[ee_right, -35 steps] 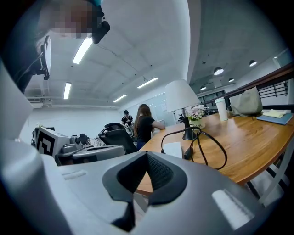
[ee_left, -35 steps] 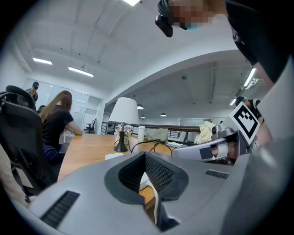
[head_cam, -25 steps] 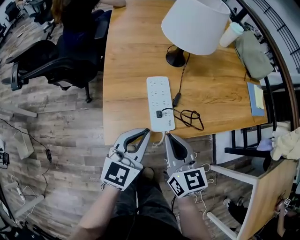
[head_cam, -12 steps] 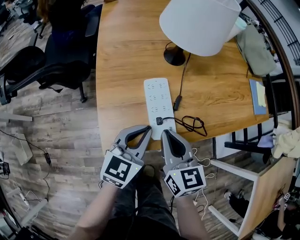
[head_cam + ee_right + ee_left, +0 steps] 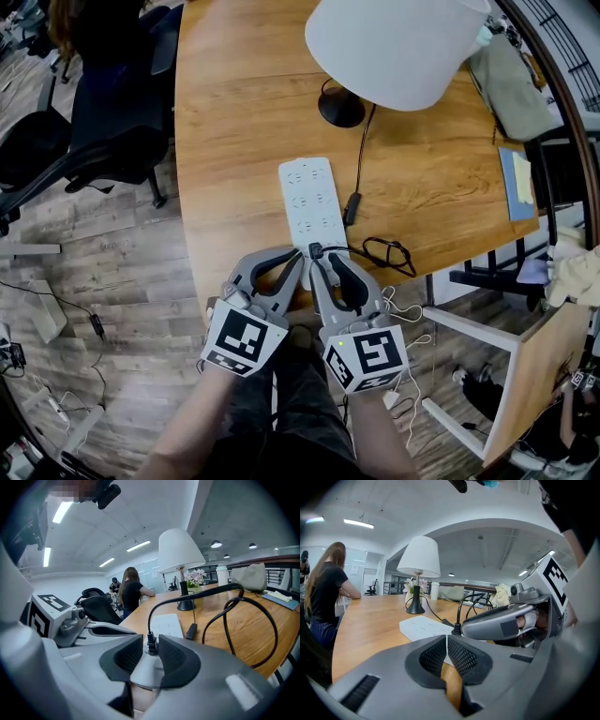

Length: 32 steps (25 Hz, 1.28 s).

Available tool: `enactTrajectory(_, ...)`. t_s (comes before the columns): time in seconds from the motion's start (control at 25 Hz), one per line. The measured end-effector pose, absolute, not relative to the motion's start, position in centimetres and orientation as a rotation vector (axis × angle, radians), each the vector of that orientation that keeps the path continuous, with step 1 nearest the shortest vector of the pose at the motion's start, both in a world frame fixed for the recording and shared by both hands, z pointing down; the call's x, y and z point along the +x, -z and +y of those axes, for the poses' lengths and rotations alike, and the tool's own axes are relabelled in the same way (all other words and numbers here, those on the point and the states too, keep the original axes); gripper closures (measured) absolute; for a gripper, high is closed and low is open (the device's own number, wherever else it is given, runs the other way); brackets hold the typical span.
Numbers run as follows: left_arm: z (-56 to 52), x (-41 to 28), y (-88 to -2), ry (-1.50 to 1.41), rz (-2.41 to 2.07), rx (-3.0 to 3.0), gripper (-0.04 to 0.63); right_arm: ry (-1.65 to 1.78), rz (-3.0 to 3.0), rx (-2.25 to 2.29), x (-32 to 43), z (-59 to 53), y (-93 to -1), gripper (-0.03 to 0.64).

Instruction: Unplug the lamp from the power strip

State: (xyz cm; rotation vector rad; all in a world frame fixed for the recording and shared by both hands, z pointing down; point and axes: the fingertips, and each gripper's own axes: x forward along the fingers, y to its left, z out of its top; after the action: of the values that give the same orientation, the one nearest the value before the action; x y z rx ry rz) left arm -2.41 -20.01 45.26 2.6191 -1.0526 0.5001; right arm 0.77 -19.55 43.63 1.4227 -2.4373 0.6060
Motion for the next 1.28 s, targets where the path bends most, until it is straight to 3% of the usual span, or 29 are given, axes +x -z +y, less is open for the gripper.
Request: enactTrajectory(1.28, -21.9, -1.7, -46.8, -0.655, -0.934, 2.687, 0.6, -0.528, -2.316, 1.485, -0.1, -20.7, -44.9, 0.546)
